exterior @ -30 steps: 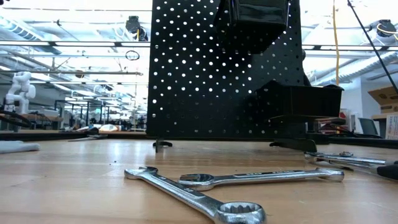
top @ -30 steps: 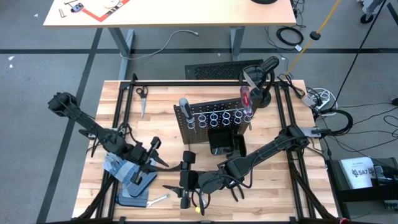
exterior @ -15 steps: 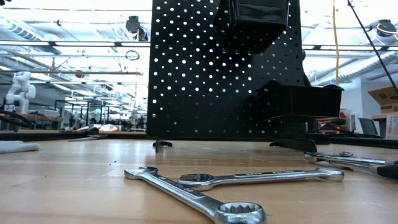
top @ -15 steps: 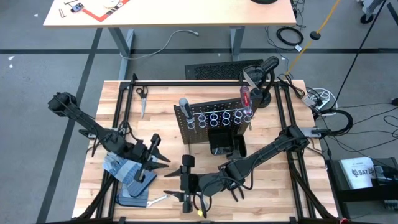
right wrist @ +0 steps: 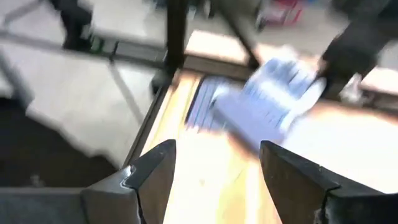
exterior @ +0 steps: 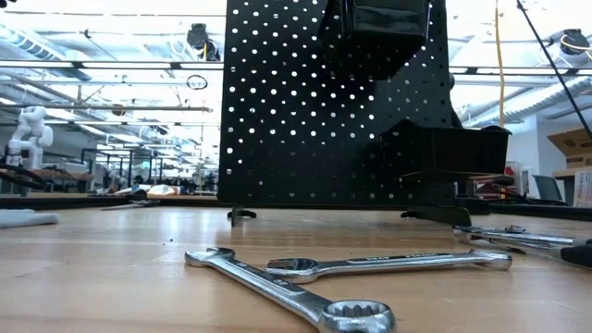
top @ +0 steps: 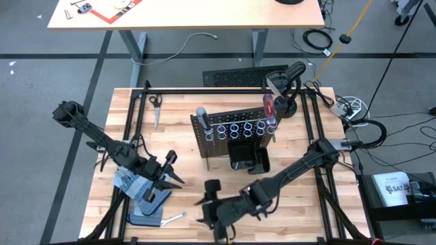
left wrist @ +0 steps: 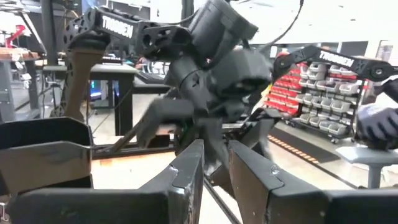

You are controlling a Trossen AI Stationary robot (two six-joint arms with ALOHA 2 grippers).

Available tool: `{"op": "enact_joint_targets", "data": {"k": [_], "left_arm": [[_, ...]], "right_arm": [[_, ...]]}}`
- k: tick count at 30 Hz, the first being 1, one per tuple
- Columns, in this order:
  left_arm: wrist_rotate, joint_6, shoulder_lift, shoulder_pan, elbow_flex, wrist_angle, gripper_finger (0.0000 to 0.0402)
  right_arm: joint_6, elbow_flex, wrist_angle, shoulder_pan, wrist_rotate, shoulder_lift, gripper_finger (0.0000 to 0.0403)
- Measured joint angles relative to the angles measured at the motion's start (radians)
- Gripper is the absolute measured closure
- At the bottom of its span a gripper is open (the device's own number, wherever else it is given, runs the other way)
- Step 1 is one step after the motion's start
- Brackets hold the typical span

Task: Hang tools onto peg board
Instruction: Hang the silver wrench on the black peg board

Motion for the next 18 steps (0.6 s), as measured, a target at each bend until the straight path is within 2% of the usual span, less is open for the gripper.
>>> {"op": "enact_joint_targets", "data": {"k": [11, 14, 18], "left_arm": [[-0.001, -0.001, 0.0, 0.0, 0.0, -0.021, 0.032], [-0.001, 0.0, 0.0, 0.0, 0.0, -0.022, 0.032], [-0.002, -0.001, 0.0, 0.0, 0.0, -0.028, 0.032]], "right_arm": [[0.289, 0.0, -0.548, 0.04, 0.004, 0.02, 0.0185], [0.349, 0.0, -0.669, 0.041, -0.056, 0.056, 0.0196], [0.376, 0.0, -0.727, 0.041, -0.155, 0.114, 0.0208]]}}
